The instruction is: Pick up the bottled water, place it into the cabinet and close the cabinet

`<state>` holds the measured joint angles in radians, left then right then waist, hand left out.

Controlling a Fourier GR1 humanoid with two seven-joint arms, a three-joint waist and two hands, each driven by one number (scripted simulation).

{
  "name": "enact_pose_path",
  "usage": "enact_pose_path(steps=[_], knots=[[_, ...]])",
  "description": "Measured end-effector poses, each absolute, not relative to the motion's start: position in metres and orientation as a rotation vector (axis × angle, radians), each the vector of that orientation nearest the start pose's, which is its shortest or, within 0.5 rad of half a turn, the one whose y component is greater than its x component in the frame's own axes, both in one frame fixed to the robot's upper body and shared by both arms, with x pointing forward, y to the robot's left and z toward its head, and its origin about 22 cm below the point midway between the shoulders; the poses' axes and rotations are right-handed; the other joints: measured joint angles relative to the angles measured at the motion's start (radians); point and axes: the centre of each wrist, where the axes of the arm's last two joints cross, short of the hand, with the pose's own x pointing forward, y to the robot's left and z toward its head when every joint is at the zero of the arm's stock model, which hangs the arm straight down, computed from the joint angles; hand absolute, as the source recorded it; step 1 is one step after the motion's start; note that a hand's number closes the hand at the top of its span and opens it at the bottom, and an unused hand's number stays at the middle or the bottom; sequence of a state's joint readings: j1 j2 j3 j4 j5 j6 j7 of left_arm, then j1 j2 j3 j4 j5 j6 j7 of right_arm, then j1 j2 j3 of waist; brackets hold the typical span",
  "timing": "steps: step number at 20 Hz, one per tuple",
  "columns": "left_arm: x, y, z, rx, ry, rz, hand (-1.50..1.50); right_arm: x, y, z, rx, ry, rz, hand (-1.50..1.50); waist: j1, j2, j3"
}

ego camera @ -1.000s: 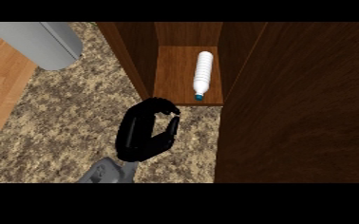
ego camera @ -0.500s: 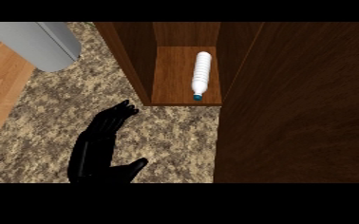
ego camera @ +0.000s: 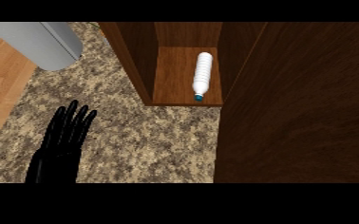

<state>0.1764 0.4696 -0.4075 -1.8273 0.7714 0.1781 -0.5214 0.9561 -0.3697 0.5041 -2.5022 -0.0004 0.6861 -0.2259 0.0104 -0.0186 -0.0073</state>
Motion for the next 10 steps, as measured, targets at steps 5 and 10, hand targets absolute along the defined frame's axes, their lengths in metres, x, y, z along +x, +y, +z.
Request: enact_pose_path(steps=[5, 10], knots=[[0.166, 0.257, 0.031, -0.415, -1.849, 0.262, -1.5, 0.038, -0.21, 0.114, 0.848, -1.599, 0.683, 1.5, 0.022, -0.003, -0.004], [0.157, 0.275, 0.037, -0.416, -1.855, 0.263, -1.5, 0.035, -0.206, 0.114, 0.821, -1.601, 0.623, 1.5, 0.037, 0.004, -0.007]])
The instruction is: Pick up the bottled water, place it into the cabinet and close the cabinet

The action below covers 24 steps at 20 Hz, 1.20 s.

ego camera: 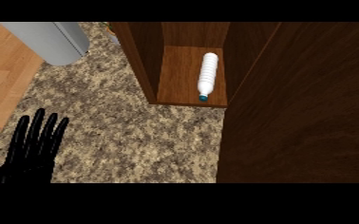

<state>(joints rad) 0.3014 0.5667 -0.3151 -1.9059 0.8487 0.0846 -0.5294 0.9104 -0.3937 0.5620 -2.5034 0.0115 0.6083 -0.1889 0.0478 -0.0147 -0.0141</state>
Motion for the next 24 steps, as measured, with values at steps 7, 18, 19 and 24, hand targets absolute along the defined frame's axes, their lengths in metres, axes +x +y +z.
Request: enact_pose_path(steps=[7, 18, 19, 24], knots=[[0.151, 0.294, 0.044, -0.449, -1.863, 0.227, -1.5, 0.037, -0.2, 0.112, 0.769, -1.632, 0.534, 1.5, 0.051, 0.017, -0.001], [0.152, 0.314, 0.055, -0.513, -1.861, 0.149, -1.5, 0.057, -0.196, 0.117, 0.733, -1.681, 0.619, 1.5, 0.137, 0.038, -0.005], [0.153, 0.315, 0.055, -0.517, -1.858, 0.143, -1.5, 0.059, -0.196, 0.118, 0.732, -1.683, 0.631, 1.5, 0.144, 0.039, -0.005], [0.154, 0.32, 0.059, -0.535, -1.856, 0.11, -1.5, 0.071, -0.195, 0.123, 0.723, -1.702, 0.729, -1.5, 0.184, 0.044, -0.008]])
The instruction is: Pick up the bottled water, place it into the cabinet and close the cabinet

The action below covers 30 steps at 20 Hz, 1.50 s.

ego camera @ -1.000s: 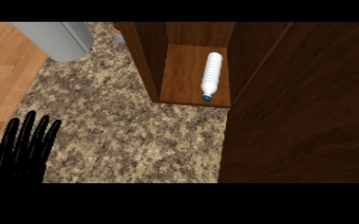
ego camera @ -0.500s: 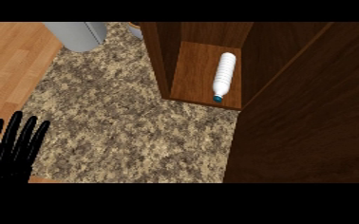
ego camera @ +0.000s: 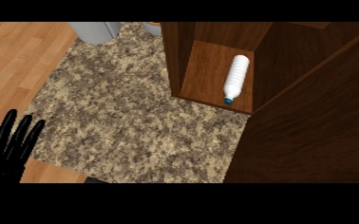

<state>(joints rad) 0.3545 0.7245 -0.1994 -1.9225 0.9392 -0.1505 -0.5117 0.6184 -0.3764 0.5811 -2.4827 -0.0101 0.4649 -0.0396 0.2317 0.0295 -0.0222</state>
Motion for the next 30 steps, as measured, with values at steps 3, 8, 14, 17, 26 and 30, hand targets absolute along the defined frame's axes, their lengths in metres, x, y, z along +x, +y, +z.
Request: enact_pose_path(steps=[3, 8, 14, 17, 26, 30], knots=[[0.156, 0.322, 0.061, -0.549, -1.853, 0.092, -1.5, 0.079, -0.197, 0.128, 0.721, -1.714, 0.824, 1.5, 0.023, 0.0, -0.003], [0.159, 0.327, 0.064, -0.547, -1.857, 0.075, -1.5, 0.089, -0.193, 0.134, 0.715, -1.723, 0.922, 1.5, 0.034, 0.0, -0.006], [0.161, 0.332, 0.065, -0.543, -1.85, 0.067, -1.5, 0.099, -0.189, 0.142, 0.702, -1.719, 1.032, 1.5, 0.034, 0.002, -0.008], [0.161, 0.334, 0.065, -0.546, -1.848, 0.067, -1.5, 0.103, -0.186, 0.145, 0.696, -1.715, 1.08, 1.5, 0.033, 0.002, -0.008], [0.164, 0.34, 0.068, -0.55, -1.859, 0.067, -1.5, 0.113, -0.175, 0.143, 0.804, -1.664, 1.101, 1.5, 0.034, 0.016, -0.008], [0.165, 0.342, 0.069, -0.556, -1.864, 0.061, -1.5, 0.118, -0.169, 0.137, 0.919, -1.622, 1.072, 1.5, 0.048, 0.025, -0.007]])
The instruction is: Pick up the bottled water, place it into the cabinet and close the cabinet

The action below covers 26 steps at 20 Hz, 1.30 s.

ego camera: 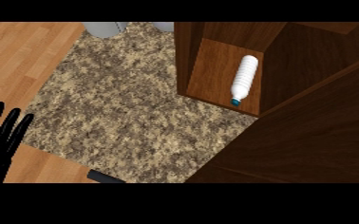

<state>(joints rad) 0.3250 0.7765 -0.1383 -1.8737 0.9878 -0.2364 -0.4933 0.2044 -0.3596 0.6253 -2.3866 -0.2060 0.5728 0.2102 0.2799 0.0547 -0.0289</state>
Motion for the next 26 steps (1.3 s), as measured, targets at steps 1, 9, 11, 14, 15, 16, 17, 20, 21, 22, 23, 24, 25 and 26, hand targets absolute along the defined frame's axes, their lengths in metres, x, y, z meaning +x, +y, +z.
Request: enact_pose_path(steps=[1, 9, 11, 14, 15, 16, 17, 20, 21, 22, 23, 24, 25, 26], knots=[[0.165, 0.343, 0.069, -0.556, -1.863, 0.06, -1.5, 0.12, -0.168, 0.135, 0.945, -1.609, 1.061, 1.5, 0.003, 0.002, 0.001], [0.167, 0.349, 0.069, -0.546, -1.872, 0.068, -1.5, 0.148, -0.153, 0.132, 0.987, -1.556, 1.014, 1.5, -0.011, 0.0, 0.005], [0.167, 0.35, 0.068, -0.544, -1.867, 0.075, -1.5, 0.16, -0.15, 0.135, 0.941, -1.561, 1.039, 1.5, -0.017, -0.004, 0.005], [0.166, 0.353, 0.067, -0.538, -1.86, 0.074, -1.5, 0.181, -0.144, 0.142, 0.861, -1.558, 1.082, 1.5, -0.023, -0.011, 0.006], [0.166, 0.354, 0.068, -0.537, -1.859, 0.074, -1.5, 0.187, -0.14, 0.144, 0.84, -1.553, 1.099, 1.5, -0.024, -0.012, 0.007], [0.166, 0.354, 0.067, -0.535, -1.859, 0.078, -1.5, 0.192, -0.136, 0.147, 0.822, -1.548, 1.121, 1.5, -0.026, -0.015, 0.008], [0.167, 0.355, 0.067, -0.532, -1.86, 0.082, -1.5, 0.198, -0.132, 0.15, 0.803, -1.541, 1.136, 1.5, -0.029, -0.016, 0.008], [0.166, 0.357, 0.066, -0.526, -1.857, 0.088, -1.5, 0.22, -0.117, 0.156, 0.729, -1.514, 1.141, 1.5, -0.039, -0.02, 0.01], [0.166, 0.358, 0.065, -0.524, -1.853, 0.09, -1.5, 0.228, -0.11, 0.158, 0.701, -1.505, 1.127, 1.5, -0.041, -0.02, 0.011], [0.165, 0.359, 0.064, -0.521, -1.85, 0.094, -1.5, 0.235, -0.103, 0.161, 0.674, -1.496, 1.113, 1.5, -0.044, -0.02, 0.012], [0.165, 0.36, 0.063, -0.519, -1.85, 0.1, -1.5, 0.243, -0.095, 0.164, 0.647, -1.485, 1.1, 1.5, -0.048, -0.021, 0.013], [0.165, 0.361, 0.063, -0.518, -1.851, 0.102, -1.5, 0.251, -0.088, 0.166, 0.621, -1.472, 1.088, 1.5, -0.051, -0.021, 0.015], [0.165, 0.362, 0.063, -0.515, -1.853, 0.105, -1.5, 0.26, -0.08, 0.169, 0.605, -1.458, 1.08, 1.5, -0.056, -0.021, 0.016], [0.165, 0.362, 0.062, -0.515, -1.854, 0.11, -1.5, 0.267, -0.072, 0.172, 0.591, -1.446, 1.071, 1.5, -0.06, -0.021, 0.017]])
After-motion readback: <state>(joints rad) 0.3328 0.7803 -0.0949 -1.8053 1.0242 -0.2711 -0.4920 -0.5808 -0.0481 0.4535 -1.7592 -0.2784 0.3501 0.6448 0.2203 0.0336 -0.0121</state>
